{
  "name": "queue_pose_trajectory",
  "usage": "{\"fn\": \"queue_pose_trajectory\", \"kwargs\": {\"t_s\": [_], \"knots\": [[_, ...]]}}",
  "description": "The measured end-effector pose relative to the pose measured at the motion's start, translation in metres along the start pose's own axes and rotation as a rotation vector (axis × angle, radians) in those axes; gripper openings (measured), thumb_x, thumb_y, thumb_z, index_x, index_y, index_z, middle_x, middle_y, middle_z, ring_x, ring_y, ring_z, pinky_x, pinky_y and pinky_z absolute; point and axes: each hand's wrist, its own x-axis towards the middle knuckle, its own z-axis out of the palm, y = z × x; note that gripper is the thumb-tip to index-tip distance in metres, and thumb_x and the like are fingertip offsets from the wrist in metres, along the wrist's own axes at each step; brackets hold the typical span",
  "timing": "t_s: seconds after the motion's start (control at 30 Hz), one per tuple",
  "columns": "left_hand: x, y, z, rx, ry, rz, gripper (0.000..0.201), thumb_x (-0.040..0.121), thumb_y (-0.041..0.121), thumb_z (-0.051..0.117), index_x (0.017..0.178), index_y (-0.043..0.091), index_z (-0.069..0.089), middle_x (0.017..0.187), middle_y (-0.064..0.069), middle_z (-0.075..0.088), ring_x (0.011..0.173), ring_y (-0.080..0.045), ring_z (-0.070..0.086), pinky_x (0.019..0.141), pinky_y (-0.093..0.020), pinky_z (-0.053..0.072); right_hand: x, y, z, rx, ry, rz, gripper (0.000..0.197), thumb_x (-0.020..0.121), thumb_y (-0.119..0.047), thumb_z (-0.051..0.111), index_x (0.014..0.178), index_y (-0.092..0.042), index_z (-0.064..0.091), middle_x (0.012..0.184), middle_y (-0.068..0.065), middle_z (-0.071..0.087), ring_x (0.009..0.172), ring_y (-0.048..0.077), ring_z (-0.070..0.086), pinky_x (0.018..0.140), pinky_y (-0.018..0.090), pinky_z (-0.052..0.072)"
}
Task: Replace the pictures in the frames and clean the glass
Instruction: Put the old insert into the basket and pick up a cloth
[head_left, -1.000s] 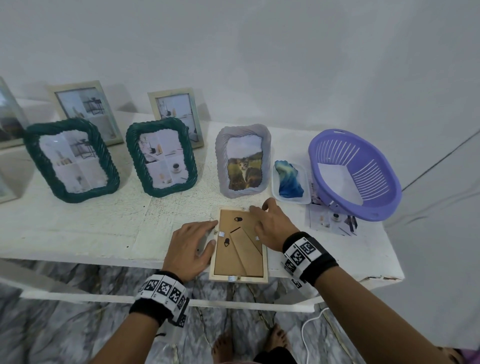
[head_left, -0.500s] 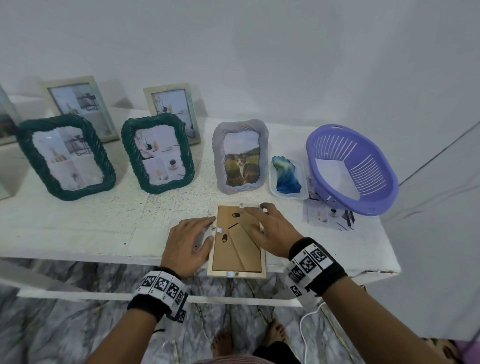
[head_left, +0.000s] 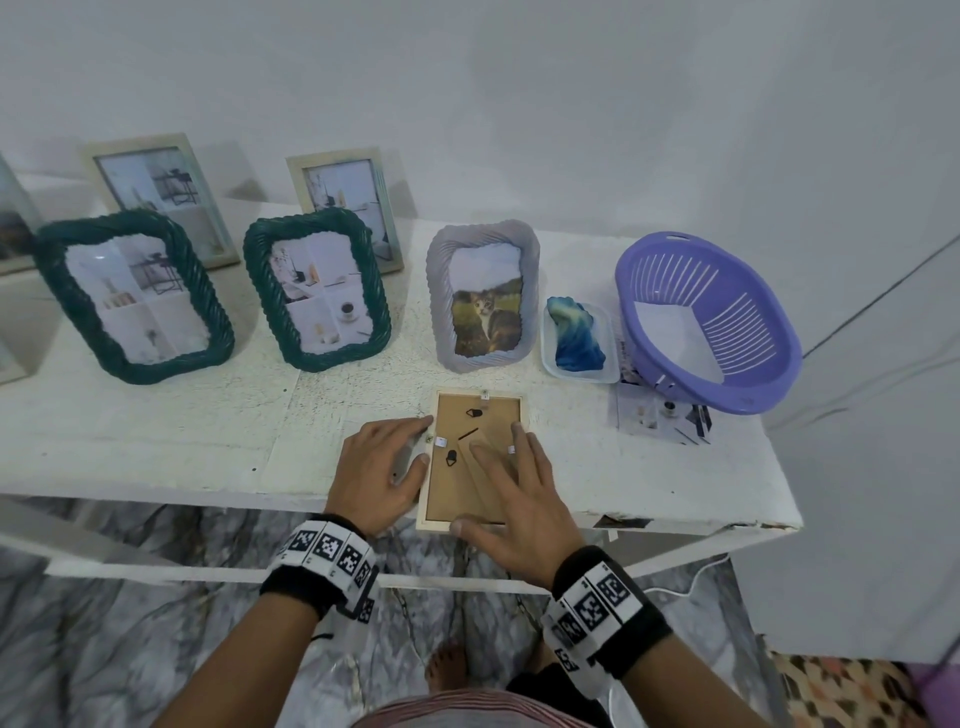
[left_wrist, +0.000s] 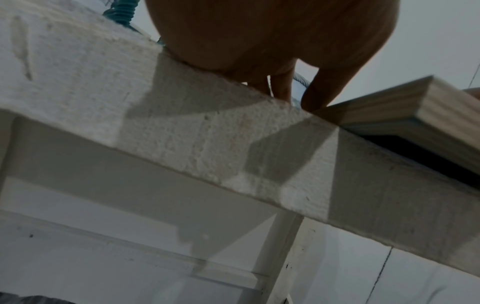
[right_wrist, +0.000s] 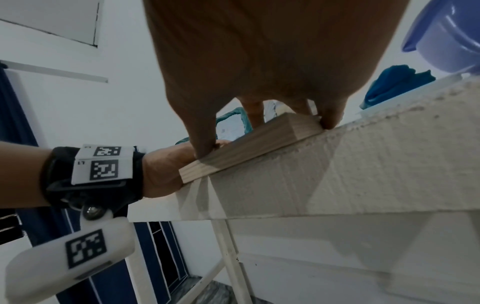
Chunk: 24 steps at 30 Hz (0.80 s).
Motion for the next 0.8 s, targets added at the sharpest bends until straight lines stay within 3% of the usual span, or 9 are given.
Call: {"fn": "queue_pose_trajectory", "kwargs": {"t_s": [0.1,0.17,0.33,0.47,0.53,0.6,0.7,0.8], "knots": [[-0.001,0.001,-0.001,-0.002,-0.012,-0.005,0.055,0.088,0.048,0.041,0.136,0.027,0.055,0.131,0.01,0.06,0.116,-0.015,0.047,0.092,-0.034,0.034,0.0,-0.004,0.005,-0.015,0.02,0.006,0.074,0.087,-0.06,0.044,0.151,-0.033,0.019,0.159,0.013,-0.017,0.145,0.031,-0.02,0.117,0.039,0.004],[-0.002,0.001,-0.002,-0.005,-0.013,-0.013,0.055,0.088,0.048,0.041,0.136,0.027,0.055,0.132,0.01,0.06,0.117,-0.014,0.046,0.093,-0.035,0.035,0.001,-0.007,0.008,-0.022,0.059,0.01,0.069,0.087,-0.055,0.036,0.15,-0.029,0.024,0.159,0.019,-0.01,0.145,0.034,-0.015,0.118,0.043,0.007],[-0.002,0.004,-0.002,-0.009,-0.019,-0.024,0.055,0.088,0.047,0.04,0.136,0.024,0.055,0.13,0.007,0.061,0.116,-0.019,0.049,0.095,-0.038,0.039,0.003,-0.01,0.01,0.049,0.098,0.038,0.061,0.089,-0.038,0.046,0.146,-0.025,0.031,0.158,0.022,-0.002,0.145,0.034,-0.01,0.119,0.044,0.011],[-0.009,0.015,0.003,-0.099,-0.033,-0.145,0.054,0.094,0.046,0.039,0.142,0.022,0.049,0.134,0.004,0.059,0.124,-0.018,0.048,0.103,-0.04,0.041,0.001,-0.005,0.002,0.15,0.126,0.055,0.057,0.093,-0.05,0.037,0.145,-0.028,0.032,0.158,0.013,0.009,0.145,0.027,0.005,0.115,0.04,0.021],[-0.011,0.031,0.002,-0.308,-0.03,-0.252,0.048,0.099,0.044,0.045,0.142,0.023,0.046,0.134,0.012,0.058,0.123,-0.002,0.051,0.104,-0.027,0.042,0.002,-0.004,-0.004,0.214,0.15,0.083,0.05,0.096,-0.046,0.036,0.144,-0.03,0.035,0.158,0.009,0.016,0.144,0.023,0.012,0.111,0.036,0.025],[-0.01,0.052,-0.006,-0.681,0.005,-0.436,0.04,0.101,0.034,0.051,0.14,0.024,0.049,0.131,0.012,0.059,0.114,0.008,0.054,0.094,-0.018,0.044,0.003,-0.004,-0.011,0.287,0.149,0.094,0.044,0.099,-0.038,0.041,0.142,-0.029,0.039,0.154,0.004,0.025,0.142,0.019,0.017,0.107,0.027,0.022],[-0.003,0.071,-0.025,-1.04,0.16,-0.659,0.034,0.1,0.04,0.049,0.131,0.028,0.055,0.123,0.005,0.066,0.107,-0.004,0.063,0.08,-0.03,0.048,0.007,-0.007,-0.021,0.405,0.159,0.071,0.041,0.099,-0.039,0.043,0.139,-0.025,0.043,0.142,-0.007,0.041,0.126,0.008,0.035,0.108,0.029,0.03],[0.006,0.083,-0.044,-1.165,0.254,-0.712,0.035,0.101,0.045,0.043,0.124,0.025,0.06,0.115,0.001,0.07,0.102,-0.011,0.065,0.074,-0.034,0.047,0.01,-0.014,-0.033,0.577,0.103,0.112,0.052,0.099,-0.043,0.044,0.146,-0.024,0.032,0.143,-0.01,0.043,0.121,0.0,0.04,0.104,0.024,0.033]]}}
